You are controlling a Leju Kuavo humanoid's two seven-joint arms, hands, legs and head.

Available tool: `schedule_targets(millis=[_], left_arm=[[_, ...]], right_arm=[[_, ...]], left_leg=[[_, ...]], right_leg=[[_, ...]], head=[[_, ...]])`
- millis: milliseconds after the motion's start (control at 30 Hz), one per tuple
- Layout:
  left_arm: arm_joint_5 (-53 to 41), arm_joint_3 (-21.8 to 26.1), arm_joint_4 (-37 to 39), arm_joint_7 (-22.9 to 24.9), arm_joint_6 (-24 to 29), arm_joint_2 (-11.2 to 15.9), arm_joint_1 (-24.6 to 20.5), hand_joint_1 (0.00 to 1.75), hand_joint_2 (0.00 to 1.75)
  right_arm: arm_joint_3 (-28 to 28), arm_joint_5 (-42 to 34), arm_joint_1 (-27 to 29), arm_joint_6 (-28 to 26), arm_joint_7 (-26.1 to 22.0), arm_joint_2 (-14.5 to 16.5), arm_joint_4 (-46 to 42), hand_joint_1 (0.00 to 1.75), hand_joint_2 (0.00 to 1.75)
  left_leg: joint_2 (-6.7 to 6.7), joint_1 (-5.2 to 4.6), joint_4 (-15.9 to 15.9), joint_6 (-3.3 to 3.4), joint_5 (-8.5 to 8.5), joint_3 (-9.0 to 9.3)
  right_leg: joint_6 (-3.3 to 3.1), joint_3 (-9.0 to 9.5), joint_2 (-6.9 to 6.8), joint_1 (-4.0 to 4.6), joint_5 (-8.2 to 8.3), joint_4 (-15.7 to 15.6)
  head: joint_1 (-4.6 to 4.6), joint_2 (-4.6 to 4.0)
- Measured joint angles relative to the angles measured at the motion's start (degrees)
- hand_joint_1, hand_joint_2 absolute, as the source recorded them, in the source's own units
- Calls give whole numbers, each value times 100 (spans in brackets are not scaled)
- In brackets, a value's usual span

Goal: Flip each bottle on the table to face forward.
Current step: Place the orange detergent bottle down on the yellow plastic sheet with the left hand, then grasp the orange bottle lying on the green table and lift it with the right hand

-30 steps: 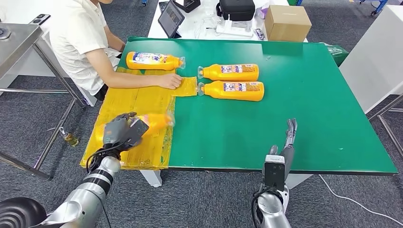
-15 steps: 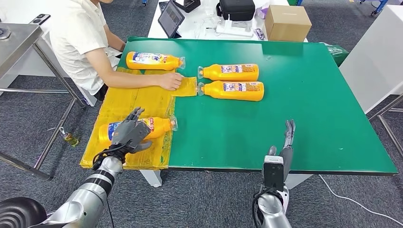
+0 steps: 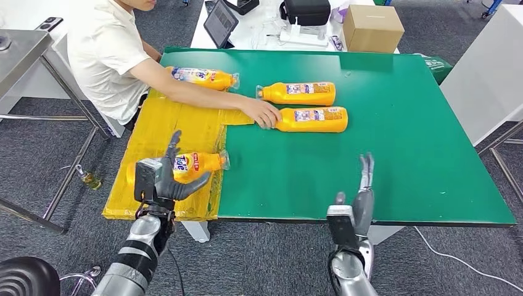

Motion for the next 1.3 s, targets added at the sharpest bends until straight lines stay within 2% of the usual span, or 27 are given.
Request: schedule_targets(millis=[100,200,333,467,633,900,1100,1133,1233,1267,1300], left_arm=[[-47,-424,-544,45,347,-4,187,0,175],[-365,-689,-806,38,796,-9,284,0,175],[-1034,-1256,-925,28,1658,-35,313,0,175],[-1191,-2086,-922,34,1889,-84,370,0,175],[-998,-2610,-910,-13,1922,-110,364,0,175],[-910,-2877,-910,-12,1911,-110,288,0,175],[-752,-3016,-921,-11,1792,-110,229,0,175],[-705,-3036,-930,-8,1754,-109,225,0,175],[-617,-3097,-983,4,1661,-107,220,0,175],[-593,-3110,-1006,8,1639,-106,219,0,175],[-574,-3116,-1031,12,1623,-104,219,0,175]], right_arm=[[9,289,-69,0,0,-32,266,0,175],[-27,972,-191,0,32,-69,533,0,175],[-326,2847,-565,-2,296,-248,1217,0,175],[-622,4086,-1289,-5,785,-581,2151,0,175],[-650,4589,-2025,-7,1152,-880,3200,0,175],[-533,4897,-2522,9,1465,-970,4001,0,175],[-233,5089,-2837,613,1767,-963,4386,1,175],[-174,5103,-2882,786,1816,-963,4435,18,175],[12,5138,-3015,1305,1950,-999,4541,131,175],[82,5157,-3056,1462,1997,-1028,4566,152,175],[159,5176,-3103,1631,2051,-1066,4589,152,175]], left_leg=[[-11,1,0,0,0,-9],[0,0,0,0,0,-9],[-6,-5,1,6,4,-12],[-15,-16,3,15,10,-18],[-11,-16,5,15,10,-17],[-10,-10,4,14,10,-20],[-11,-14,4,15,10,-21],[-11,-14,4,15,10,-20],[-6,-14,4,14,10,-15],[-5,-14,4,14,10,-13],[-4,-14,4,14,10,-11]], right_leg=[[0,-4,-5,0,-2,0],[0,-11,-1,0,2,0],[2,-9,-5,-5,4,-2],[11,-8,-8,-18,10,-2],[14,-10,-6,-17,12,-2],[13,-12,-6,-11,9,1],[13,-12,-6,-15,10,0],[13,-12,-6,-15,10,0],[13,-11,-4,-15,10,0],[13,-10,-4,-15,10,0],[13,-9,-4,-15,10,-1]], head=[[2,0],[1,0],[1,0],[2,0],[1,0],[1,0],[1,0],[0,0],[-1,0],[-1,0],[-1,0]])
